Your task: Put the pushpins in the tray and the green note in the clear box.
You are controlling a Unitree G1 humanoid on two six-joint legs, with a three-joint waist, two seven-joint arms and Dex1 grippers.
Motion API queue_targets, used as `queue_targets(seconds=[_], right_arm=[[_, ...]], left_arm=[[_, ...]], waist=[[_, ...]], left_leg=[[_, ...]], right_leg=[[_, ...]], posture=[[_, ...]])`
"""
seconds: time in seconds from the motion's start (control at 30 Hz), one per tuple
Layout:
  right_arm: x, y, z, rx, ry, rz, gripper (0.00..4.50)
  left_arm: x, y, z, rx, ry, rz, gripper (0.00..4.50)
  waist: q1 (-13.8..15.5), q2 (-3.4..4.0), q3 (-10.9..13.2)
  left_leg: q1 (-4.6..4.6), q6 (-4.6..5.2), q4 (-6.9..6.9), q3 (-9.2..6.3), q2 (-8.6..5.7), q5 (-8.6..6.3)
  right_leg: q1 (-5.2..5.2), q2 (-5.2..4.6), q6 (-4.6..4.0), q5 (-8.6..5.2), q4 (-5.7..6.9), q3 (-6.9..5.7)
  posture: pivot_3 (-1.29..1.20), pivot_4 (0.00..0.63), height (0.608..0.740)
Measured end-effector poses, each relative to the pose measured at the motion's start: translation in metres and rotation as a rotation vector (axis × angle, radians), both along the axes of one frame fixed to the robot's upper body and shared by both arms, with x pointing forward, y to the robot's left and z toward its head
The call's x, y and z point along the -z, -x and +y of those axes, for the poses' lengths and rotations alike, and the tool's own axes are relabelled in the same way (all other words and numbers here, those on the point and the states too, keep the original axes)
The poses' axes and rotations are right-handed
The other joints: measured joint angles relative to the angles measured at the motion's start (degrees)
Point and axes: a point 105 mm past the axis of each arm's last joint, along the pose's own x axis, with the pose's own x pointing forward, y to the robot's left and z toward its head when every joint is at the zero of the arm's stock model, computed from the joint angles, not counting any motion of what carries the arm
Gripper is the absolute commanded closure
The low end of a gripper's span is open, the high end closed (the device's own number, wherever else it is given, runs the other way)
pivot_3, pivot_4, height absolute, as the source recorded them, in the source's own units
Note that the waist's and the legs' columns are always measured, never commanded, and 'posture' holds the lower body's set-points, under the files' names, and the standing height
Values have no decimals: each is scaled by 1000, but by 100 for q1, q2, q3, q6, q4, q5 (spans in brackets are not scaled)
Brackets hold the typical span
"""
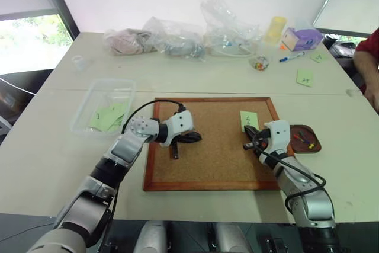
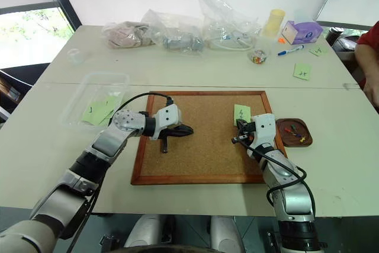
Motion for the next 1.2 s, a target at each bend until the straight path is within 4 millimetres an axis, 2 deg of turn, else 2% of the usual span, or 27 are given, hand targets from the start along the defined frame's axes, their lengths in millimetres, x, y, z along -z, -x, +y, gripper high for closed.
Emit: queue_targets(seconds=[0.13, 0.27, 0.43, 0.5, 0.53, 0.7, 0.8, 0.9, 1.0, 1.2], right_arm=[[-22, 1, -4, 22, 5, -83, 4441], [-25, 3, -4, 22, 7, -94, 4441], [-25, 4, -4, 22, 8, -94, 4441], [-24, 4, -3, 20, 9, -93, 4500], [-24, 4, -3, 18, 10, -93, 4500], [-22, 5, -3, 18, 13, -85, 4500], [-22, 7, -2, 18, 20, -88, 4500], [-30, 9, 1, 5, 29, -115, 4500], [-35, 12, 3, -7, 49, -135, 4500], [-47, 17, 8, -35, 99, -169, 4500]], left_arm=[[1, -1, 1, 1, -1, -1, 4500], [-2, -1, 0, -12, 36, 32, 4500], [-6, 0, -6, -79, 180, 208, 4500], [-13, 0, -12, -86, 247, 271, 3820], [-19, -2, -13, -88, 271, 283, 3644], [-52, -8, -15, -84, 377, 310, 1244], [-72, -13, -18, -87, 456, 343, 27], [-87, -30, -20, -154, 535, 424, 27], [-101, -40, -29, -173, 616, 583, 27], [-124, -53, -74, -185, 746, 890, 27]], waist=[[-3, -4, -16], [-3, -3, -20], [10, -4, -18], [1, -5, -17], [-2, -5, -16], [-14, -4, -16], [-5, -4, -16], [3, -7, -14], [3, -9, -13], [0, -18, -7]], left_leg=[[8, 0, -1, 0, 3, 0], [9, 0, -1, 0, 4, 0], [-3, 0, 1, -1, 1, 0], [-7, 0, 1, -1, 1, 0], [-8, 0, 1, -2, 2, 0], [-7, 0, 0, -3, 3, 0], [-7, 0, 1, -3, 1, 0], [-8, 0, 1, -3, -6, 0], [-12, 0, 1, -8, -18, 0], [-15, 0, 0, -12, -29, 0]], right_leg=[[8, 3, 0, 0, 0, 0], [10, 3, -1, 0, 0, 0], [0, 2, 0, 0, 0, 0], [-5, 2, 0, 0, 0, 0], [-6, 3, 0, 0, 0, 0], [-6, 5, 0, 0, 0, -1], [-6, 4, 1, 0, 0, 0], [-6, 3, 1, 0, -1, -1], [-6, 4, 4, -1, -4, -4], [-7, 2, 8, -4, -9, -4]], posture=[[0, 150, 737], [0, 150, 737], [0, 150, 737], [0, 150, 737], [0, 150, 737], [0, 150, 737], [0, 150, 737], [0, 150, 737], [0, 150, 737], [0, 150, 737]])
